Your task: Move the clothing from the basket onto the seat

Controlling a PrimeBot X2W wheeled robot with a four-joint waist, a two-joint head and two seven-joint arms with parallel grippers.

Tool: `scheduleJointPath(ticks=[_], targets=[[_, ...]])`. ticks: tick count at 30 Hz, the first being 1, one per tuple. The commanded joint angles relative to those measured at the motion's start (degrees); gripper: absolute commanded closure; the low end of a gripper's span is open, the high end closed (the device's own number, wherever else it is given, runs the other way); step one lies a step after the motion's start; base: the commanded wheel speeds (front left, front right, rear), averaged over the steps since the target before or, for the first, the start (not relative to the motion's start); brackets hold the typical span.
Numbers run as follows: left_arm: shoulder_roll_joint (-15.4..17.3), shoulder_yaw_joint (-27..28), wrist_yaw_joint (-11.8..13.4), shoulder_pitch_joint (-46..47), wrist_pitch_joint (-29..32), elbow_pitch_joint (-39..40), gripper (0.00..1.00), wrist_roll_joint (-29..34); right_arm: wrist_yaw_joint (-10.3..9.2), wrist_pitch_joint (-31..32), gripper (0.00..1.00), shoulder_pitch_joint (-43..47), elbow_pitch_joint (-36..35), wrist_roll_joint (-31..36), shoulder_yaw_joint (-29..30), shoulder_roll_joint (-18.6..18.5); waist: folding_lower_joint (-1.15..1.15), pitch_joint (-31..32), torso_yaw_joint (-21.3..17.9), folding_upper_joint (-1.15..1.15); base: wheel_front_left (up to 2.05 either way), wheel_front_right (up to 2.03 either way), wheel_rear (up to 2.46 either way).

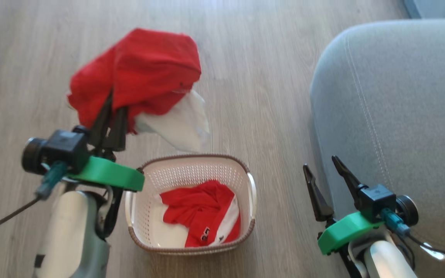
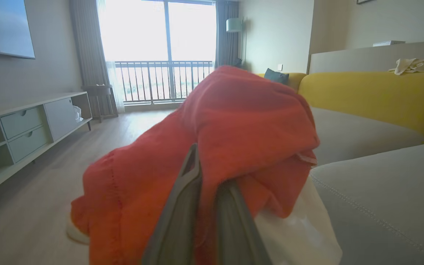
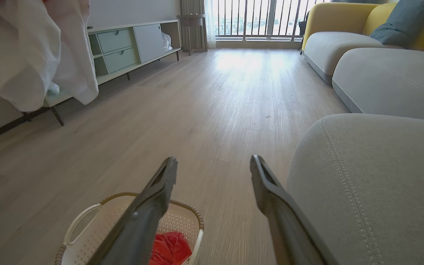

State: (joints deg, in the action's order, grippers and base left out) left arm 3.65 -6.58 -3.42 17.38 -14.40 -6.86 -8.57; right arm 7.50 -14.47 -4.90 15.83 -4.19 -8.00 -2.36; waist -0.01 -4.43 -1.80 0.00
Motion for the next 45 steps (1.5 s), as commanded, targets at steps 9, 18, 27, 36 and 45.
scheduleJointPath(ticks=[9,18,27,36,45], targets=[[-0.7,3.6,-1.6,0.4,-0.6,12.8,1.00,-0.6,-0.01,-0.5,0.00,1.5,-5.3,-0.2,-2.7,-0.5,0.01,3.3,1.6,0.00,0.00,0.00,0.00],[-0.8,-1.0,-2.5,0.1,-0.6,18.0,1.00,-2.5,-0.01,-0.5,0.00,2.3,-8.4,0.4,-4.1,-0.5,0.01,3.8,2.1,0.00,0.00,0.00,0.00],[-0.8,-9.9,-4.0,-1.7,-0.6,14.9,1.00,-0.3,-0.01,-0.5,0.00,3.1,-10.9,0.8,-5.2,-0.5,0.01,3.3,2.1,0.00,0.00,0.00,0.00],[-0.3,-13.1,-4.0,-2.1,-0.6,13.1,1.00,-0.4,-0.01,-0.5,0.00,3.2,-11.2,1.4,-5.6,-0.5,0.01,2.8,2.0,0.00,0.00,0.00,0.00],[0.1,-12.3,-4.1,-1.8,-0.6,12.8,1.00,-0.4,-0.01,-0.5,0.00,3.2,-11.9,1.4,-7.2,-1.2,0.01,2.6,1.7,0.00,0.00,0.00,0.00]])
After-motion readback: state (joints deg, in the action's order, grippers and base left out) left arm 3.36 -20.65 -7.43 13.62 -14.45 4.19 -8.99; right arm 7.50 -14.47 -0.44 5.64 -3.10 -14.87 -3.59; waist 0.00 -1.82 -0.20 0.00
